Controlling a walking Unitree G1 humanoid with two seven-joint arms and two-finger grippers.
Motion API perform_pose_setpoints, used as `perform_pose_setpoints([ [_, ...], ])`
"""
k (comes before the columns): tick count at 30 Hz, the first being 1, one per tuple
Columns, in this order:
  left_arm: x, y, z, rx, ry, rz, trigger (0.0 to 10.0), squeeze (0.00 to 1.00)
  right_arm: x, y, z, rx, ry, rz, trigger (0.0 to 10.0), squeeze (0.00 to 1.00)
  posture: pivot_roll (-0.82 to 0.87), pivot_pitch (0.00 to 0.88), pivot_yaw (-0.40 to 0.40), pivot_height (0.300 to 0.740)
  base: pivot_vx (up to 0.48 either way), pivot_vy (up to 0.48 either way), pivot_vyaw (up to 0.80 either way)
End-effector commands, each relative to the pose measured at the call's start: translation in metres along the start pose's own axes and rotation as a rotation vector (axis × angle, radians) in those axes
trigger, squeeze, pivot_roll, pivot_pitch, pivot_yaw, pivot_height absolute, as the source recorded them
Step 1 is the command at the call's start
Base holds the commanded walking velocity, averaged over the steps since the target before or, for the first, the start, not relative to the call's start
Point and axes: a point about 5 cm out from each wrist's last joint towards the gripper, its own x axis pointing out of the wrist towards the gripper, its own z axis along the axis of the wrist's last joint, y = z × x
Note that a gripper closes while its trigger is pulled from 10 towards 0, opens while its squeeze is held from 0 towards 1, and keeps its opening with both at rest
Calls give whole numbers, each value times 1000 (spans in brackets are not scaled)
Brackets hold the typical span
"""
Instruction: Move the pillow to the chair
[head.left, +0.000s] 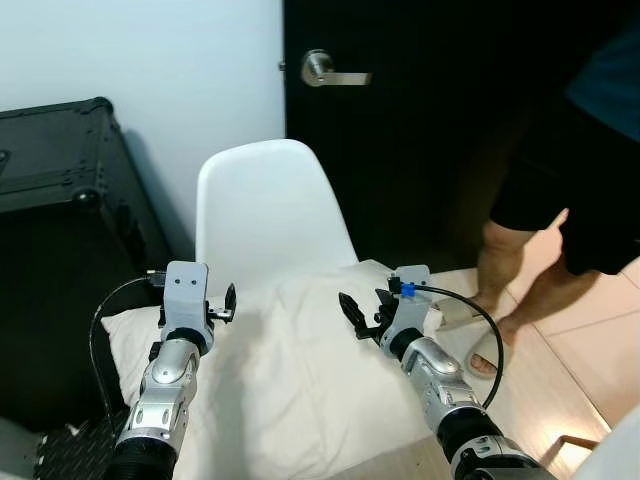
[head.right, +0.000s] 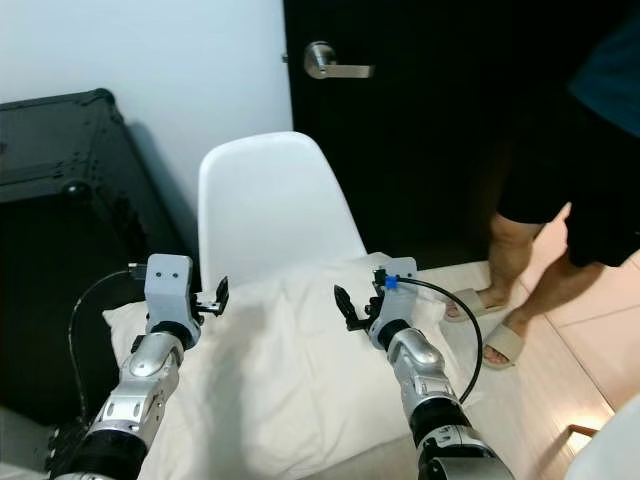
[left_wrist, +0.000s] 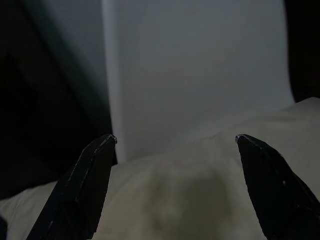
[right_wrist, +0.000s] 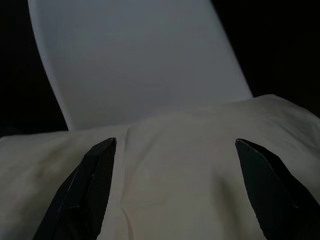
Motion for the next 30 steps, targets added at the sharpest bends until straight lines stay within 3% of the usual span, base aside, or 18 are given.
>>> perform_pose_setpoints([
  [1, -2, 1, -8, 22, 32, 0, 10000, 0, -2, -1, -4, 40, 9, 1, 10000, 0, 34, 73, 4, 706, 0, 0, 0],
  [9, -1, -3, -12, 13, 53, 13, 10000, 0, -6, -7, -12, 27, 42, -55, 10000, 0, 35, 44, 7, 726, 0, 0, 0],
  [27, -8, 6, -25, -103, 96, 161, 10000, 0, -2, 3, -17, -6, 69, -30, 10000, 0, 32, 28, -45, 726, 0, 0, 0],
  [30, -8, 5, -26, -88, 99, 164, 10000, 0, -1, 3, -16, -8, 70, -31, 10000, 0, 31, 21, -50, 726, 0, 0, 0],
])
